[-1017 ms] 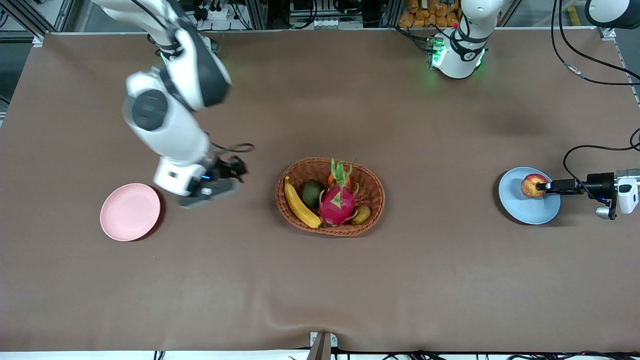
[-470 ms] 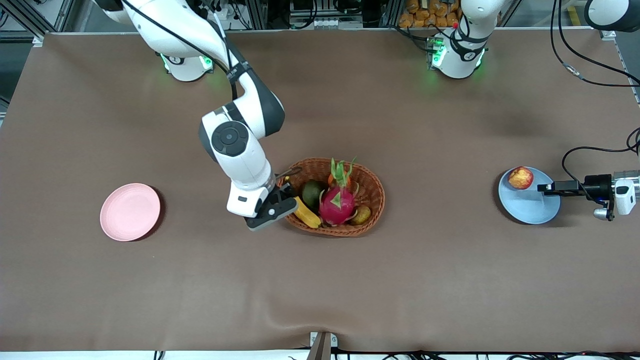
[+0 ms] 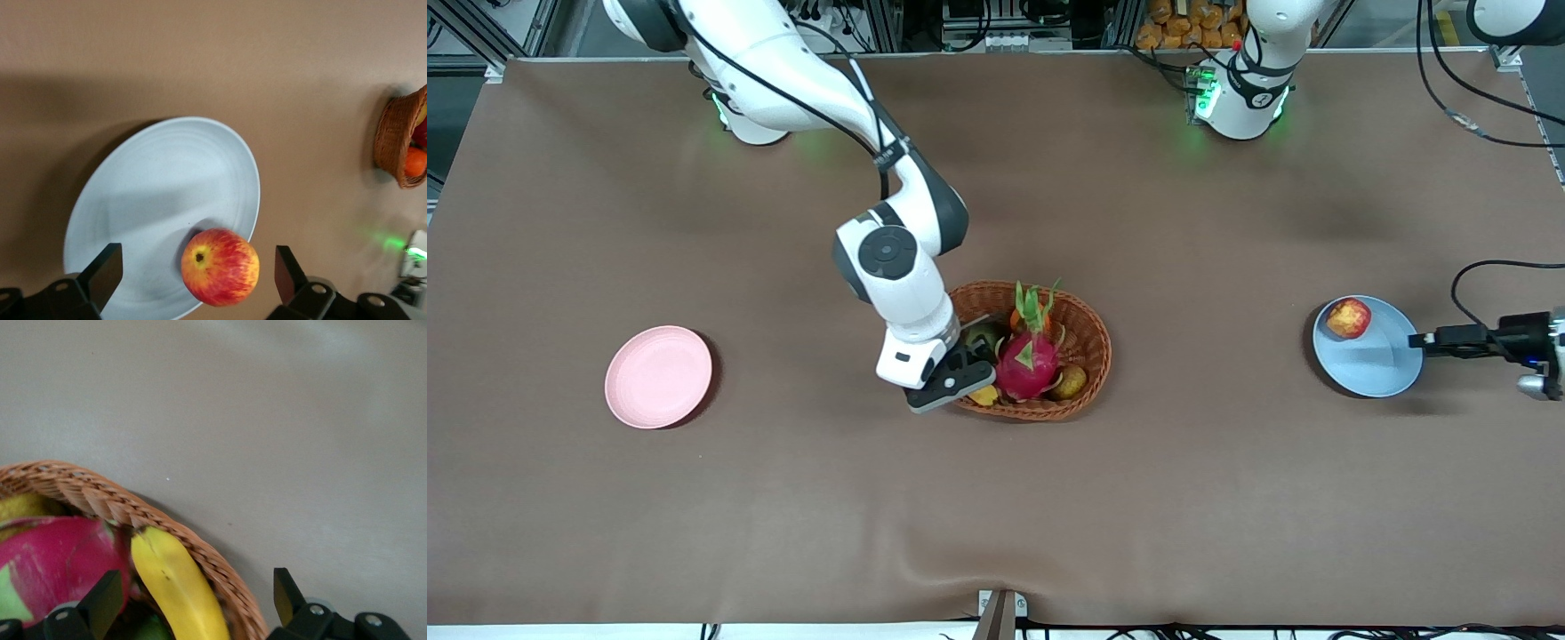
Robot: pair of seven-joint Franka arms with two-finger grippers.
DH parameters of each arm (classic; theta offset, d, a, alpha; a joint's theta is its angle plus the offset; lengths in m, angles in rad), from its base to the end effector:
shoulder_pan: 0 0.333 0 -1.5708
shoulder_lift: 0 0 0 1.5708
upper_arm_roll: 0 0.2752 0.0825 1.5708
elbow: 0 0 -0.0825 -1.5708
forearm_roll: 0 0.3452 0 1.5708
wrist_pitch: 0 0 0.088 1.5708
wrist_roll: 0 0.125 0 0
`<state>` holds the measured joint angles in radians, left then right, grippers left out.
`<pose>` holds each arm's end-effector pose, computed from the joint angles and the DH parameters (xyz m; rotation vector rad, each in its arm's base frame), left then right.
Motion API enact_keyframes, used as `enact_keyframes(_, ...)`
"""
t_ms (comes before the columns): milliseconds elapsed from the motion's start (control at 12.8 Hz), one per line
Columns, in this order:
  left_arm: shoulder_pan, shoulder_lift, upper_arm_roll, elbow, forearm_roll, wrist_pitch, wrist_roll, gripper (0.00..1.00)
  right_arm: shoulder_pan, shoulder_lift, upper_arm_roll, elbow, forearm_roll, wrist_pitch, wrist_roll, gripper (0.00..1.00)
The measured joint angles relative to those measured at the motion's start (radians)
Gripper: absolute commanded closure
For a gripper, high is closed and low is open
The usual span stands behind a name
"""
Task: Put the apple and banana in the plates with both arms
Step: 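Grasp the yellow banana with the right gripper while the left gripper withdraws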
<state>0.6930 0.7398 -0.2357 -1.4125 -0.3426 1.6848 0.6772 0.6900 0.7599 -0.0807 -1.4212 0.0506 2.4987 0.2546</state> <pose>0.5555 0.2526 0.2301 2.4804 -0.0950 -0.1408 0.5693 0.4113 0.2554 -2.9426 -0.5205 -0.4477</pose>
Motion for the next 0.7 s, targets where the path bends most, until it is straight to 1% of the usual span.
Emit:
enact_keyframes(157, -0.05, -0.069, -0.002, 0.02, 0.059, 0.0, -0.02, 0.0, 0.017, 0.035, 0.0, 0.02, 0.0, 0.024, 0.059, 0.0)
enact_keyframes(470, -0.182, -0.194, -0.003, 0.047, 0.185, 0.0, -0.145, 0.0, 0.028, 0.085, -0.003, 0.088, -0.008, 0.025, 0.075, 0.0)
enact_keyframes(704, -0.231, -0.257, -0.003, 0.048, 0.223, 0.0, -0.228, 0.0, 0.029, 0.099, -0.005, 0.1, -0.068, 0.025, 0.075, 0.0)
